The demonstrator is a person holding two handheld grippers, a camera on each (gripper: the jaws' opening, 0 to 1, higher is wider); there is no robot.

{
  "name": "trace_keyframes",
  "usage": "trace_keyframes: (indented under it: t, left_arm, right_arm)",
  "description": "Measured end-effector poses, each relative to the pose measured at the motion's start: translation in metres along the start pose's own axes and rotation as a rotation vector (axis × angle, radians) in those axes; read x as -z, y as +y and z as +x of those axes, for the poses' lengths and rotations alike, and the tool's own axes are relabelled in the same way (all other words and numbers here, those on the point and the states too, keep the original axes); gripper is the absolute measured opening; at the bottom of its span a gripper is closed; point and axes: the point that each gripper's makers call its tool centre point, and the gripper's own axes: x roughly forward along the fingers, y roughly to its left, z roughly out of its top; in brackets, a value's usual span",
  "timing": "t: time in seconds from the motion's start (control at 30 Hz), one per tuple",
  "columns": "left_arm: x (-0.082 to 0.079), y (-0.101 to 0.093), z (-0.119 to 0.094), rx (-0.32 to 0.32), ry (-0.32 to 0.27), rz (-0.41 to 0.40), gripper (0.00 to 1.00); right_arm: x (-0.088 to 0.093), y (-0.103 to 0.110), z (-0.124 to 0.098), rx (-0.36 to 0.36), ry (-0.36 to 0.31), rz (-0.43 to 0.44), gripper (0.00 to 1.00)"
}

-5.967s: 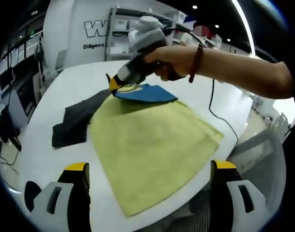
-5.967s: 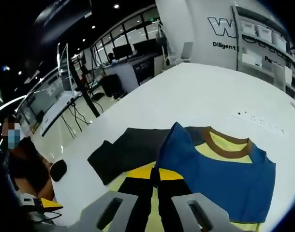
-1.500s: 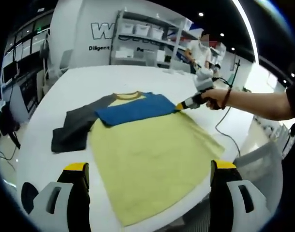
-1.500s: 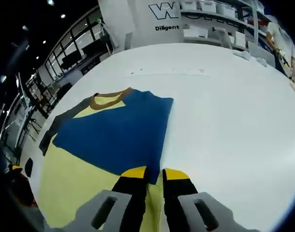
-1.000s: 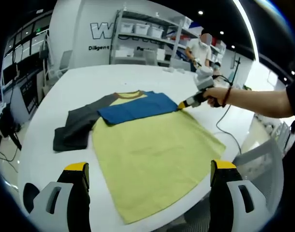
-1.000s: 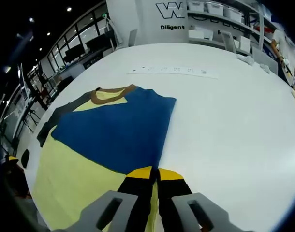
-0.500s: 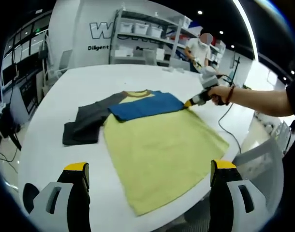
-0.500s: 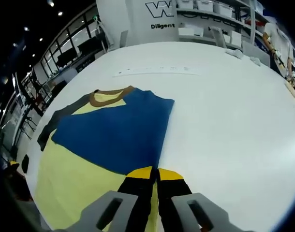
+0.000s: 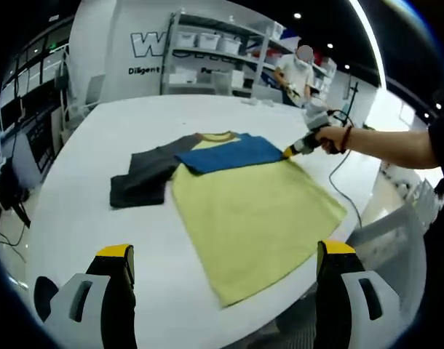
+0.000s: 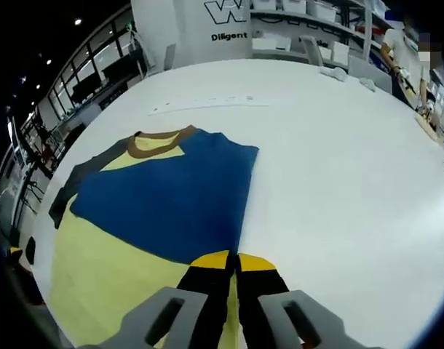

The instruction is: Fold the garment on the visible template until the final outline fits inside the template.

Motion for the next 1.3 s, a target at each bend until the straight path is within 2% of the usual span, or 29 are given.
trace_keyframes:
  t: [0.2, 0.5, 0.7, 0.87, 1.0, 1.07, 1.13, 1.2, 1.27, 1.3]
  left_arm:
    - [-0.001, -0.001, 0.001, 0.003, 0.002, 0.003, 0.99]
    - [0.001, 0.002, 0.000, -0.010, 0.008, 0.001, 0.99]
    - [0.002, 0.003, -0.001, -0.012, 0.009, 0.002, 0.99]
    - [0.003, 0.003, -0.002, -0.013, 0.005, -0.006, 0.99]
    - [0.003, 0.004, -0.002, -0.015, 0.004, -0.012, 0.99]
    - [0.003, 0.004, -0.003, -0.016, 0.006, -0.010, 0.99]
    - [0.003, 0.005, -0.003, -0.018, 0.006, -0.011, 0.99]
    - [0.001, 0.005, -0.003, -0.018, 0.001, -0.011, 0.99]
    - [0.000, 0.004, -0.002, -0.016, -0.001, -0.009, 0.99]
    - [-0.001, 0.003, -0.002, -0.013, -0.005, -0.009, 0.99]
  right_arm:
    - [0.006, -0.014, 0.000, 0.029, 0.000, -0.020, 0.00]
    - [0.004, -0.029, -0.002, 0.057, -0.011, -0.020, 0.00]
    - [0.004, -0.031, -0.001, 0.053, -0.021, -0.001, 0.00]
    - [0.001, -0.031, -0.001, 0.051, -0.028, -0.062, 0.00]
    - [-0.005, -0.035, -0.002, 0.065, -0.070, -0.091, 0.00]
    - [-0.006, -0.035, -0.004, 0.062, -0.079, -0.094, 0.03]
    - [-0.008, -0.033, -0.005, 0.046, -0.092, -0.082, 0.12]
    - [-0.010, -0.026, -0.008, 0.006, -0.107, -0.051, 0.19]
    - [-0.009, -0.014, -0.016, -0.026, -0.121, -0.059, 0.24]
    - [-0.008, -0.007, -0.022, -0.031, -0.125, -0.067, 0.30]
